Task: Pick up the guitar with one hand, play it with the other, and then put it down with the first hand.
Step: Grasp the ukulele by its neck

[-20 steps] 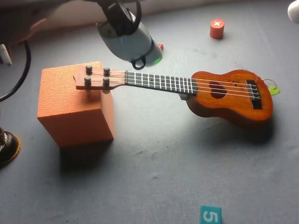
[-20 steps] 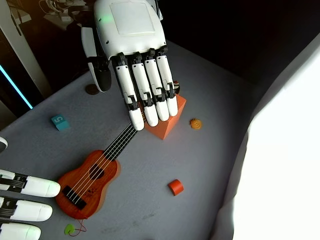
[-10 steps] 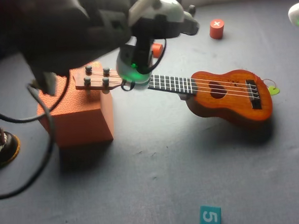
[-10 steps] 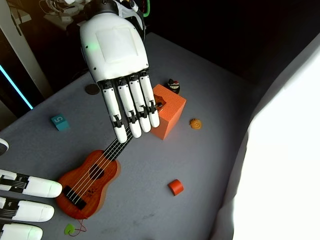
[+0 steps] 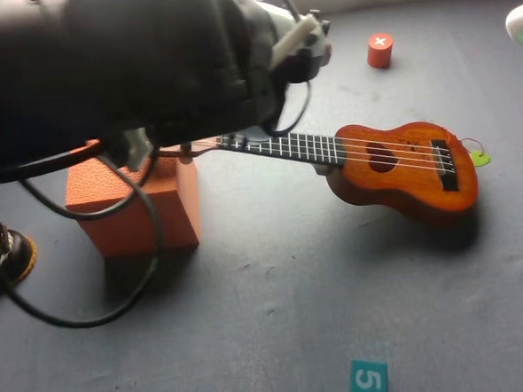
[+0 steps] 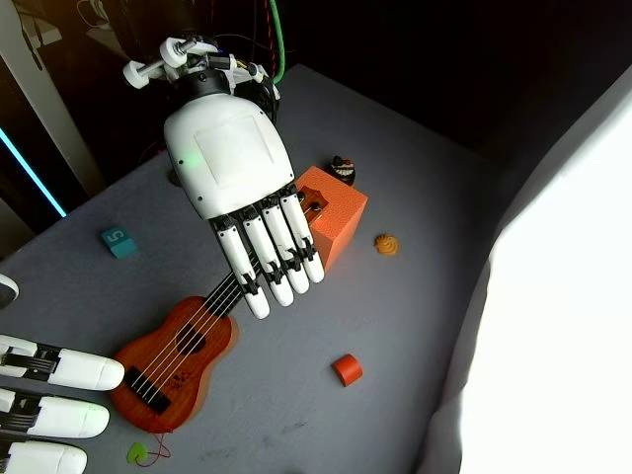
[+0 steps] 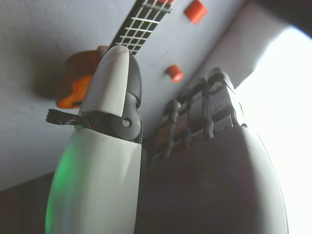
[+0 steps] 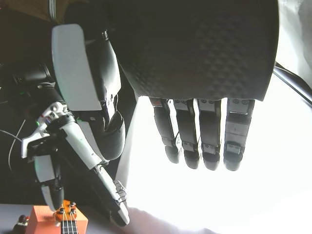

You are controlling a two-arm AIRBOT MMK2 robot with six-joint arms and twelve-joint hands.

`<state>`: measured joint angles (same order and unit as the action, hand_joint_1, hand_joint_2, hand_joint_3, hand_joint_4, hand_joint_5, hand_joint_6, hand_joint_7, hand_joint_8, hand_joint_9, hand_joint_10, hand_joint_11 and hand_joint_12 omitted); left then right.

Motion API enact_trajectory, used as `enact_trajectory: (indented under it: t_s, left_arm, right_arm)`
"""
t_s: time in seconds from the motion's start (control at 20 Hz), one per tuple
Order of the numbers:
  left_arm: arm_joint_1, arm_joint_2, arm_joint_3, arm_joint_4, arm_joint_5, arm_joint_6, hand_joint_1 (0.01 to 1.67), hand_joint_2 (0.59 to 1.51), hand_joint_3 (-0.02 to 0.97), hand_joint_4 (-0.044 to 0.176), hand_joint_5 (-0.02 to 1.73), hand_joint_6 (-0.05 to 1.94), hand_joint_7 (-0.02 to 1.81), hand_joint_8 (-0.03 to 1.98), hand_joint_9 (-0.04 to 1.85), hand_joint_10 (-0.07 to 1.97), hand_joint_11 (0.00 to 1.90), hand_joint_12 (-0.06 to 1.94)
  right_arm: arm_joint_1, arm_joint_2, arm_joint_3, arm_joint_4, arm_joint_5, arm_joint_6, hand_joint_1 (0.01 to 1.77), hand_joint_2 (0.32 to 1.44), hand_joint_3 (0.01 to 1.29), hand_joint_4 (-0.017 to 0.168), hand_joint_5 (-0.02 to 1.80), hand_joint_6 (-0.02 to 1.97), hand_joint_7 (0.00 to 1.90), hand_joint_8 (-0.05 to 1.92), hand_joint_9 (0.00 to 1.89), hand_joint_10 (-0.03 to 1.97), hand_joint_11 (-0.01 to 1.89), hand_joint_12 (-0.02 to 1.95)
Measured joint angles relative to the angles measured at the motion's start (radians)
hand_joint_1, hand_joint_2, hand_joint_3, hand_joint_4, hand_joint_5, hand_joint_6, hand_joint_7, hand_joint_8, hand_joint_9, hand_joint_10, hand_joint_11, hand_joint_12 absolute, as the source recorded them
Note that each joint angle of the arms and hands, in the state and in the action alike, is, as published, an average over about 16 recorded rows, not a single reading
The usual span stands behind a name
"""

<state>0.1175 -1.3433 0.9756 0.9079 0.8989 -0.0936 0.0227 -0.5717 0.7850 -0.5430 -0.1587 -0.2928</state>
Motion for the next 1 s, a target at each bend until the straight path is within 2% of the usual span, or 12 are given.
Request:
enact_trajectory:
  t_s: [0.35, 0.7, 1.0]
  left_arm:
    - [0.035, -0.059, 0.043, 0.053, 0.071, -0.015, 1.64, 1.159, 0.021, 0.030, 0.02, -0.01, 0.02, -0.01, 0.02, 0.01, 0.02, 0.01]
    - [0.064, -0.070, 0.028, 0.068, 0.133, -0.030, 1.57, 1.131, 0.016, 0.022, 0.02, -0.01, 0.02, -0.01, 0.02, 0.01, 0.02, 0.01]
    - [0.091, -0.085, 0.018, 0.088, 0.153, -0.056, 1.49, 1.090, 0.008, 0.011, 0.02, -0.01, 0.01, -0.01, 0.02, 0.01, 0.02, 0.01]
  right_arm:
    - [0.000, 0.000, 0.000, 0.000, 0.000, 0.000, 0.39, 1.35, 0.02, -0.001, 0.15, 0.03, 0.12, 0.01, 0.08, 0.02, 0.02, 0.01]
    - [0.000, 0.000, 0.000, 0.000, 0.000, 0.000, 0.39, 1.35, 0.02, -0.001, 0.15, 0.03, 0.12, 0.01, 0.08, 0.02, 0.02, 0.00]
    - [0.000, -0.001, 0.000, 0.000, 0.000, 0.000, 0.40, 1.35, 0.02, -0.001, 0.16, 0.03, 0.13, 0.01, 0.08, 0.02, 0.02, 0.00]
